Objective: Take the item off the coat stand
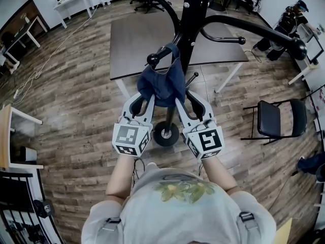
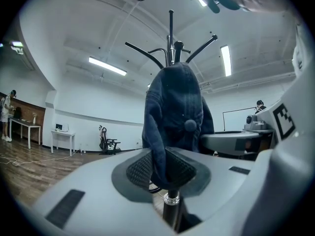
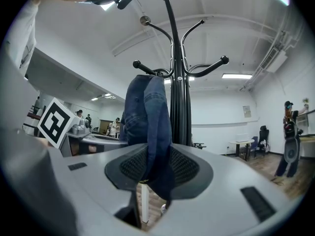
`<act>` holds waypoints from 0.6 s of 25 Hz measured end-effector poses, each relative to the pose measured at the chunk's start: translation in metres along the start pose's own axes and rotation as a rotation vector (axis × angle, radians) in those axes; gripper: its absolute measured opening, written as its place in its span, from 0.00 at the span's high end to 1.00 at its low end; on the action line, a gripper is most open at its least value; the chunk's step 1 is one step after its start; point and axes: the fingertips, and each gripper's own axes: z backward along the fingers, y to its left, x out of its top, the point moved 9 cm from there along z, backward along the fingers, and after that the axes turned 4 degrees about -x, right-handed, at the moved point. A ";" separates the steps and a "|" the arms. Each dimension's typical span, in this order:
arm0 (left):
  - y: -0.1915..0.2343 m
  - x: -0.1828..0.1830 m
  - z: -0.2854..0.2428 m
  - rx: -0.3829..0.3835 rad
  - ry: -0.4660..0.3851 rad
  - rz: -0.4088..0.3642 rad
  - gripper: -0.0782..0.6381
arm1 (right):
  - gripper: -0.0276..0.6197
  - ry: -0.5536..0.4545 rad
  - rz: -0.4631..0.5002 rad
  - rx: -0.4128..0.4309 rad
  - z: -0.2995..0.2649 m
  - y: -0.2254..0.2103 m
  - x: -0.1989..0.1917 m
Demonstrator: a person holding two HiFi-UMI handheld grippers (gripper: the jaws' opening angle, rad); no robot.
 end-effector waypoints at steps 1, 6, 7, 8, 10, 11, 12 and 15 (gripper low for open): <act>0.000 0.001 -0.001 0.000 0.000 0.001 0.78 | 0.75 0.000 -0.001 0.001 0.000 -0.001 0.001; -0.005 0.005 0.002 0.015 -0.004 -0.003 0.79 | 0.76 -0.019 0.018 0.013 0.002 0.000 0.008; -0.006 0.006 0.003 0.019 -0.008 -0.004 0.79 | 0.76 -0.026 0.024 0.015 0.003 0.000 0.009; -0.007 0.007 0.004 0.022 -0.012 -0.005 0.79 | 0.76 -0.032 0.029 0.017 0.004 0.001 0.010; -0.008 0.010 0.006 0.029 -0.020 -0.007 0.79 | 0.76 -0.043 0.031 0.022 0.004 0.001 0.012; -0.008 0.011 0.006 0.032 -0.022 -0.009 0.79 | 0.76 -0.045 0.029 0.025 0.004 0.001 0.013; -0.008 0.013 0.007 0.034 -0.025 -0.010 0.79 | 0.76 -0.047 0.025 0.027 0.003 0.001 0.013; -0.006 0.017 0.010 0.041 -0.031 -0.016 0.79 | 0.76 -0.051 0.018 0.033 0.002 0.003 0.015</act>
